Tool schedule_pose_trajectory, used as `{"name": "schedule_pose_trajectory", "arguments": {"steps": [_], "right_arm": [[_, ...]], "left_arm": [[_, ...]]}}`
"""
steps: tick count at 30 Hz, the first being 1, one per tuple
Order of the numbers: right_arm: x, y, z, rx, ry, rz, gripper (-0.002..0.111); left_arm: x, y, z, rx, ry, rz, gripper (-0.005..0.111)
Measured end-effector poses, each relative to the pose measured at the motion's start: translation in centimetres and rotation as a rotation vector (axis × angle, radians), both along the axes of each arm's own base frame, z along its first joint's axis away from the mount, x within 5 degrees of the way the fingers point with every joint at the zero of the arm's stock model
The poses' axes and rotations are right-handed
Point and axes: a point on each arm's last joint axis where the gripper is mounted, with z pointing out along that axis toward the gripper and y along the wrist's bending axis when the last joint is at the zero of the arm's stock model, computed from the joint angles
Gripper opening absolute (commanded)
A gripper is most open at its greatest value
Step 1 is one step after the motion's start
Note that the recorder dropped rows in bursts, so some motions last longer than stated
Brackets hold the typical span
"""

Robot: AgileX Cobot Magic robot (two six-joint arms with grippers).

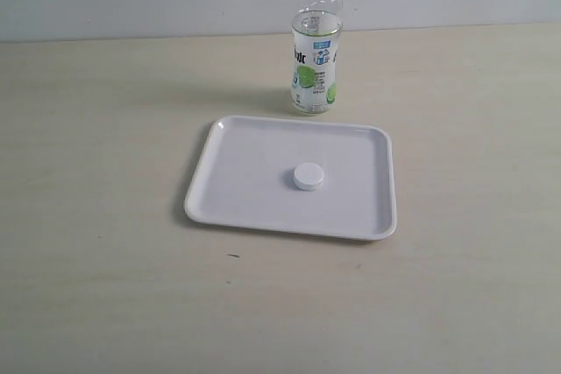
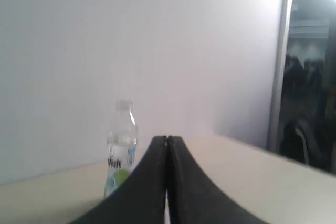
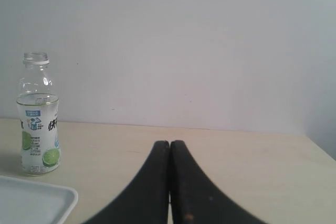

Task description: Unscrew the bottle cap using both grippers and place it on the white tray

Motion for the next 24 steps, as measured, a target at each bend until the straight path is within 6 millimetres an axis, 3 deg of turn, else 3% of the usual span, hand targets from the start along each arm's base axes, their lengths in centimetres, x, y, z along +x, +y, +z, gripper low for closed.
{"name": "schedule_pose_trajectory", "arguments": {"steps": [5, 9, 21, 24], "right_arm": [[0.0, 0.0, 0.0, 0.000, 0.000, 0.000, 0.000], [0.0, 0.0, 0.0, 0.000, 0.000, 0.000, 0.000], [0.0, 0.0, 0.0, 0.000, 0.000, 0.000, 0.000], [0.0, 0.0, 0.0, 0.000, 0.000, 0.000, 0.000]], "left_arm": [[0.5, 1.8, 1.6, -0.180, -0.108, 0.179, 0.000], [1.2, 3.2, 1.4, -0.086, -0.144, 0.393, 0.000], [2.0, 4.7, 0.0, -0.171, 0.070, 0.544, 0.000], [2.3, 5.1, -1.1, -0.068, 0.164, 0.617, 0.000]]}}
